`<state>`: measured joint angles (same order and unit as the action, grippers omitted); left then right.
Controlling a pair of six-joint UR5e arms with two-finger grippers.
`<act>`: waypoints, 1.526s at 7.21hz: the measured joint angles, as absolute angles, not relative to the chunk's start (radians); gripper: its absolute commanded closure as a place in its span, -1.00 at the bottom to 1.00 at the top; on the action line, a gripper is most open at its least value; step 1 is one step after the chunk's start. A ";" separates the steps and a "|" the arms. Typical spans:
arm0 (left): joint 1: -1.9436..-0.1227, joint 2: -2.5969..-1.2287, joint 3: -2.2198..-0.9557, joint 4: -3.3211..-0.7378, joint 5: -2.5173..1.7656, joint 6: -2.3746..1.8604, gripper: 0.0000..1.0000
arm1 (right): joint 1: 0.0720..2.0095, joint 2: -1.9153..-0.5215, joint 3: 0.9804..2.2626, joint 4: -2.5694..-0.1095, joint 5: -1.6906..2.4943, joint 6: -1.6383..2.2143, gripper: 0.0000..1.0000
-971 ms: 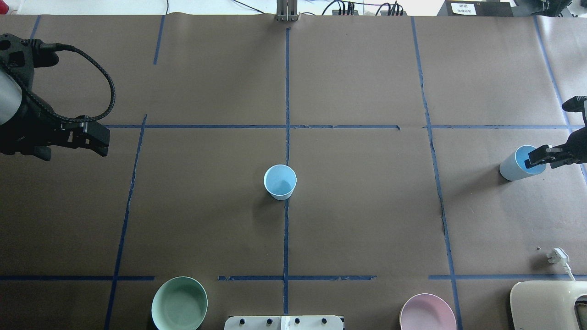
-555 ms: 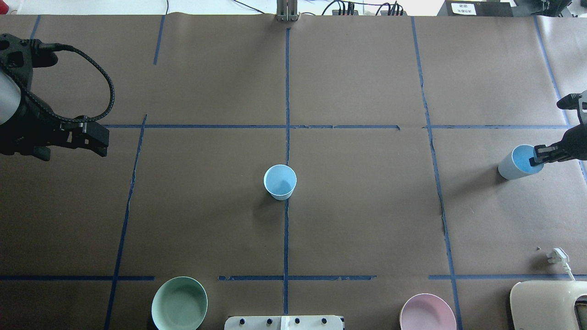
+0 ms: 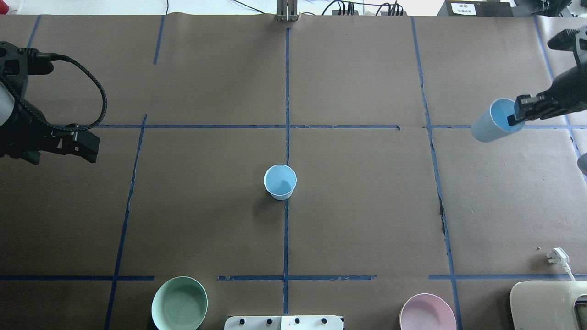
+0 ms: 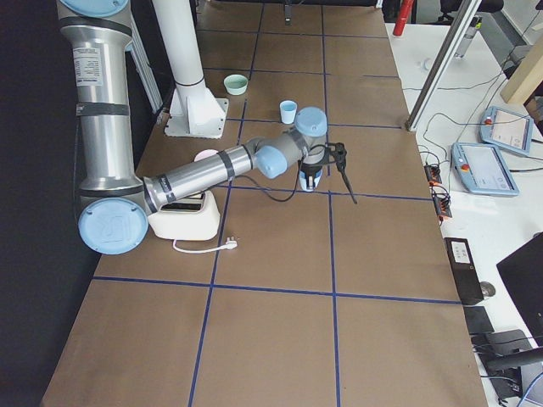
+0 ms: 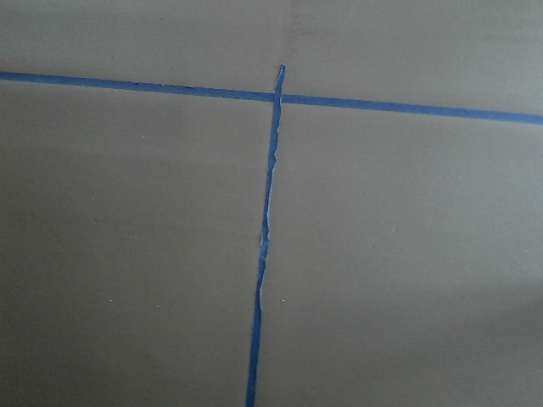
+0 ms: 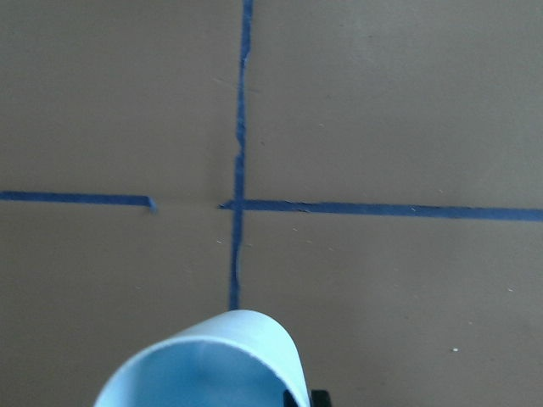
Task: Stack blue cups with both arms
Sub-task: 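Carry the second light blue cup with the right gripper above the center cup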
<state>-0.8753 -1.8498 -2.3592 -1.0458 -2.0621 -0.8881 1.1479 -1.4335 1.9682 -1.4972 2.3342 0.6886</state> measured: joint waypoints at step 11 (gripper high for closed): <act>-1.212 -1.622 -2.177 -1.066 -2.179 -0.185 -1.00 | 0.533 -0.850 1.865 -1.654 1.900 1.373 1.00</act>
<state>-1.2125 -1.6216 -2.1768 -1.0656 -2.1794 -0.1850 0.5330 -0.8496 1.8646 -1.6535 1.9003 1.3731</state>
